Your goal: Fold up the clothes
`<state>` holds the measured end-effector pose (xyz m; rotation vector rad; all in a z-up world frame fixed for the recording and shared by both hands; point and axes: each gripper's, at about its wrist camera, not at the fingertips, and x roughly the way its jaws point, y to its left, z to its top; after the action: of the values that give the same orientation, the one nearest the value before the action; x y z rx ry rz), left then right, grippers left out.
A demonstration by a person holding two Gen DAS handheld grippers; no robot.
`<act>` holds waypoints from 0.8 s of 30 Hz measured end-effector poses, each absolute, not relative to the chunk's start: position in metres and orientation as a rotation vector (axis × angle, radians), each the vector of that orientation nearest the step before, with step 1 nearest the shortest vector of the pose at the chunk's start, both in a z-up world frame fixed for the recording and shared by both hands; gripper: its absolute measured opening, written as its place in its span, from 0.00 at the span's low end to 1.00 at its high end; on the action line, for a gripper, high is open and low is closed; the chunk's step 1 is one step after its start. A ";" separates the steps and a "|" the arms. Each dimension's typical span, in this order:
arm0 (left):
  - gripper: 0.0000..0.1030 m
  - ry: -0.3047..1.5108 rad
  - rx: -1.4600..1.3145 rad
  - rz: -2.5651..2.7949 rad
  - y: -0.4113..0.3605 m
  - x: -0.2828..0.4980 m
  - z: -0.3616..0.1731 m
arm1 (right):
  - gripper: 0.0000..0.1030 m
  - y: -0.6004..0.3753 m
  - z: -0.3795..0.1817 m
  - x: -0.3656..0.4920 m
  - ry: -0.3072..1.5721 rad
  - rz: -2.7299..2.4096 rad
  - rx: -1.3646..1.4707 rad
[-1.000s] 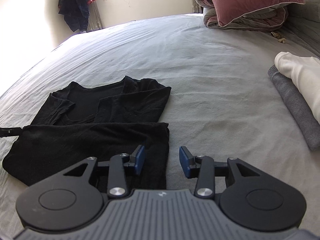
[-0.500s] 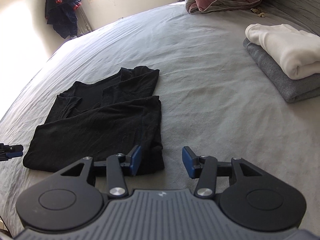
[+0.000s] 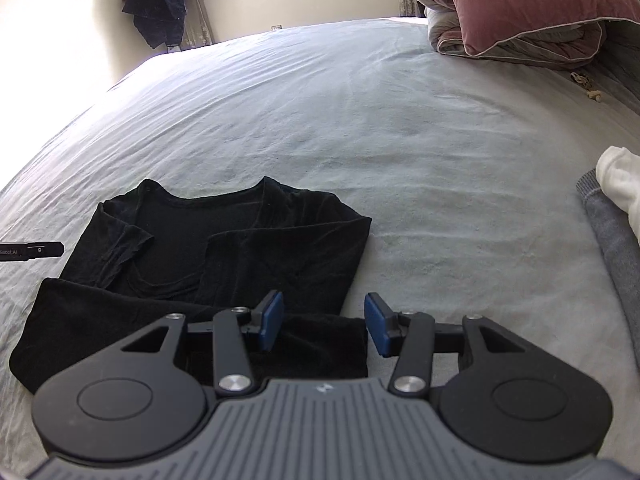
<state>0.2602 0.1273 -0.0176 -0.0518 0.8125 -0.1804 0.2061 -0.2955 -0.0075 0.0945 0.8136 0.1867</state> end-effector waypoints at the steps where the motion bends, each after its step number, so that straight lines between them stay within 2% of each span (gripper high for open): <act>1: 0.55 0.810 -0.040 -0.183 0.125 0.268 -0.018 | 0.48 -0.293 -0.009 0.215 0.814 0.192 0.083; 10: 0.55 0.799 0.039 -0.189 0.109 0.318 -0.032 | 0.48 -0.270 -0.015 0.277 0.810 0.233 -0.054; 19: 0.52 0.779 0.035 -0.199 0.099 0.340 -0.041 | 0.48 -0.262 -0.036 0.321 0.850 0.184 -0.047; 20: 0.48 0.776 0.030 -0.200 0.098 0.340 -0.041 | 0.49 -0.260 -0.038 0.321 0.843 0.182 -0.050; 22: 0.22 0.783 0.012 -0.227 0.094 0.339 -0.040 | 0.46 -0.255 -0.041 0.319 0.833 0.174 -0.069; 23: 0.15 0.788 0.003 -0.242 0.092 0.338 -0.040 | 0.43 -0.253 -0.041 0.318 0.831 0.178 -0.078; 24: 0.06 0.792 -0.001 -0.253 0.089 0.337 -0.039 | 0.30 -0.250 -0.040 0.317 0.836 0.193 -0.084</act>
<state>0.3372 0.0891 -0.0391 -0.0013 0.7916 -0.2533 0.3167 -0.2503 -0.0401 -0.0841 0.8357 0.1927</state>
